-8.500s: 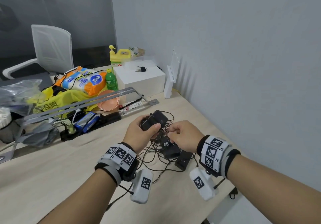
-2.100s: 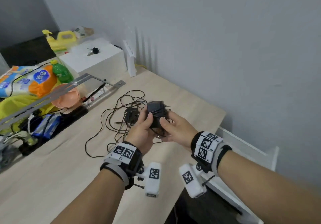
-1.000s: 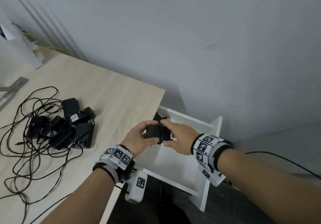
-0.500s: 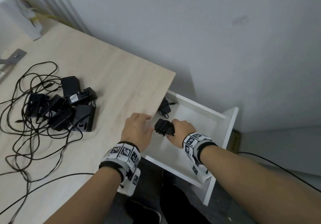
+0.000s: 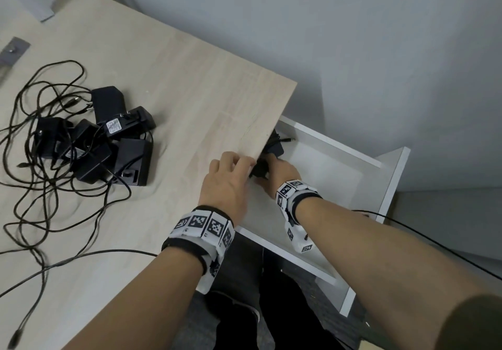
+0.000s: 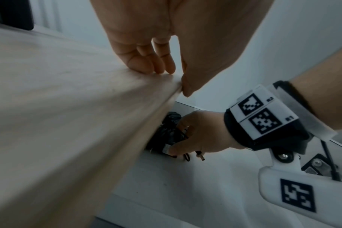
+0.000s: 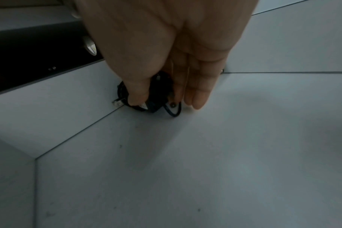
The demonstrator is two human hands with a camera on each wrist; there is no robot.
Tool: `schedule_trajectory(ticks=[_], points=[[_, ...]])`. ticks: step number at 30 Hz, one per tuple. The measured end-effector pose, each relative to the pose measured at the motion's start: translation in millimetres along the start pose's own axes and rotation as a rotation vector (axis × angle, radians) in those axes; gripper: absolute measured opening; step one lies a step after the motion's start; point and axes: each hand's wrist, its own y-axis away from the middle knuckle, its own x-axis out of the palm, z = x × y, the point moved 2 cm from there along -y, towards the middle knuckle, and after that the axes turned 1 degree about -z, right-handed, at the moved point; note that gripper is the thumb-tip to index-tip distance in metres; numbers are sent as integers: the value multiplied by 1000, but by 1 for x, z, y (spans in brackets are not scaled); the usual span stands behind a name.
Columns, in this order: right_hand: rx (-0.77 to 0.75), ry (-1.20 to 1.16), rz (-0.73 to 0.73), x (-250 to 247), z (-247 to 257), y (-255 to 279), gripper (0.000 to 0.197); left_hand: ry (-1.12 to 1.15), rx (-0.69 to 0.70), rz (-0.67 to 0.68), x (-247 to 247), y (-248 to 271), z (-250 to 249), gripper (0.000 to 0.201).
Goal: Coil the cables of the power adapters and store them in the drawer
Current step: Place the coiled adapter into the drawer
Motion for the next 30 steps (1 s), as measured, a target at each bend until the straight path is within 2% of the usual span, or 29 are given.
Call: schedule_trajectory(ticks=[3,12,16,21,26,30], points=[[7,9,-41,-3,-4,-8,51,-13,11,-7,0,-1,1,58],[9,80,-96,-1,-4,-12,51,-20,-12,22,-2,-3,-1,53],[37,98,-90,-1,0,-12,54,-38,-28,90,-6,-4,-3,53],[43,125,-50,-18,5,-8,66,-4,-60,167,-23,-3,-3,43],[5,119,-109,-49,10,7,37,-51,-153,261,-44,1,3,45],[-13,105,-160,-83,25,18,19,-49,-238,232,-65,9,19,46]])
